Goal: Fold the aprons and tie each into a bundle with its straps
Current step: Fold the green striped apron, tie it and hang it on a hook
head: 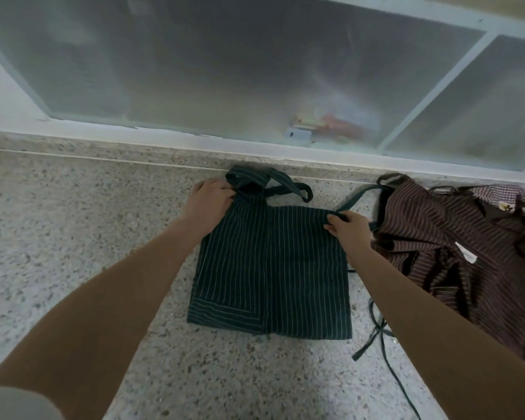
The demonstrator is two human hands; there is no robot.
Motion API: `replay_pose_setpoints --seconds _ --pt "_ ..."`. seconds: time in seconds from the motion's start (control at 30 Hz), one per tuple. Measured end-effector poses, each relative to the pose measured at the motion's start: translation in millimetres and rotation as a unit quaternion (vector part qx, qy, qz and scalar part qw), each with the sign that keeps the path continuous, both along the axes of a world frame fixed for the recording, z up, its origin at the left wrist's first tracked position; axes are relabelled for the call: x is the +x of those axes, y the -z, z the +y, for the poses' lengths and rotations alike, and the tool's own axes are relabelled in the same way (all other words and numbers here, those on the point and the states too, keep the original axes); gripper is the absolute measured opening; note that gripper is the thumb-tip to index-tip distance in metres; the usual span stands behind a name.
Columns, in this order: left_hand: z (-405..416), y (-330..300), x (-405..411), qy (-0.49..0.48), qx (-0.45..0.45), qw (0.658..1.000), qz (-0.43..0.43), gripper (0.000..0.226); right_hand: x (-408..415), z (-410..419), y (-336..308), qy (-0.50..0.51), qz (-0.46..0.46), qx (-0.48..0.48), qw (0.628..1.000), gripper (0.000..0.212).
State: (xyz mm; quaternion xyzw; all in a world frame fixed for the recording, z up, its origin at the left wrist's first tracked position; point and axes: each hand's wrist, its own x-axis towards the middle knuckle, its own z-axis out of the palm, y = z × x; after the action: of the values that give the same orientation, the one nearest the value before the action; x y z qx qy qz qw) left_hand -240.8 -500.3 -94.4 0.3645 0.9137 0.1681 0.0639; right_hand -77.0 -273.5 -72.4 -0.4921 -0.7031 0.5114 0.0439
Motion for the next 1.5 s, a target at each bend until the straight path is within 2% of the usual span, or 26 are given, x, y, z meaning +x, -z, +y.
replay_pose_setpoints --seconds 0.1,0.17,0.23,0.3,0.37,0.4,0.47,0.57,0.63,0.73,0.8,0.87,0.93,1.03,1.1,1.2,1.3,1.43,1.5 --pt "6 -20 7 -0.022 0.103 0.994 -0.013 0.022 1 0 -3 -0.031 -0.038 0.032 0.998 0.01" --pt "10 -37 15 -0.043 0.179 0.982 -0.046 0.02 -1 -2 -12 -0.084 -0.123 0.082 0.985 0.035" --pt "14 -58 24 -0.064 0.232 0.965 -0.106 0.019 -7 -13 -32 -0.142 -0.144 0.128 0.971 0.052" --pt "18 -76 28 -0.044 0.219 0.964 -0.144 0.019 -17 -28 -56 -0.209 -0.049 0.173 0.961 0.057" --pt "22 -96 31 0.005 0.206 0.964 -0.17 0.017 -26 -43 -83 -0.298 0.058 0.194 0.933 0.064" --pt "23 -107 32 0.027 0.206 0.963 -0.172 0.016 -31 -49 -96 -0.344 0.082 0.197 0.915 0.066" --pt "25 -127 33 0.048 0.205 0.963 -0.167 0.014 -39 -54 -115 -0.406 0.071 0.23 0.882 0.057" --pt "24 -155 39 0.046 0.214 0.961 -0.172 0.007 -41 -53 -138 -0.391 0.047 0.306 0.867 0.031" --pt "22 -168 42 0.046 0.221 0.958 -0.175 0.001 -39 -52 -153 -0.394 0.067 0.309 0.863 0.031" --pt "20 -186 46 0.049 0.217 0.961 -0.166 0.004 -37 -51 -175 -0.436 0.105 0.329 0.831 0.041" --pt "20 -196 48 0.061 0.217 0.961 -0.158 0.003 -37 -50 -185 -0.431 0.074 0.385 0.813 0.041" --pt "19 -204 51 0.074 0.22 0.961 -0.148 0.003 -37 -51 -195 -0.42 0.041 0.406 0.81 0.033" --pt "18 -209 53 0.072 0.23 0.96 -0.145 0.004 -37 -53 -202 -0.426 0.045 0.367 0.825 0.022" --pt "20 -212 54 0.061 0.248 0.956 -0.145 0.007 -34 -56 -207 -0.405 0.104 0.259 0.871 0.041" --pt "21 -212 54 0.056 0.255 0.955 -0.142 0.01 -33 -55 -207 -0.388 0.123 0.23 0.884 0.042" --pt "22 -212 55 0.059 0.268 0.951 -0.144 0.016 -31 -53 -204 -0.376 0.135 0.219 0.89 0.042" --pt "23 -211 58 0.059 0.289 0.941 -0.165 0.013 -30 -49 -203 -0.377 0.154 0.199 0.891 0.039" --pt "26 -214 61 0.059 0.325 0.926 -0.181 0.013 -26 -49 -200 -0.425 0.154 0.196 0.871 0.015" --pt "27 -214 61 0.051 0.334 0.924 -0.182 0.011 -25 -50 -199 -0.423 0.161 0.181 0.873 0.013"
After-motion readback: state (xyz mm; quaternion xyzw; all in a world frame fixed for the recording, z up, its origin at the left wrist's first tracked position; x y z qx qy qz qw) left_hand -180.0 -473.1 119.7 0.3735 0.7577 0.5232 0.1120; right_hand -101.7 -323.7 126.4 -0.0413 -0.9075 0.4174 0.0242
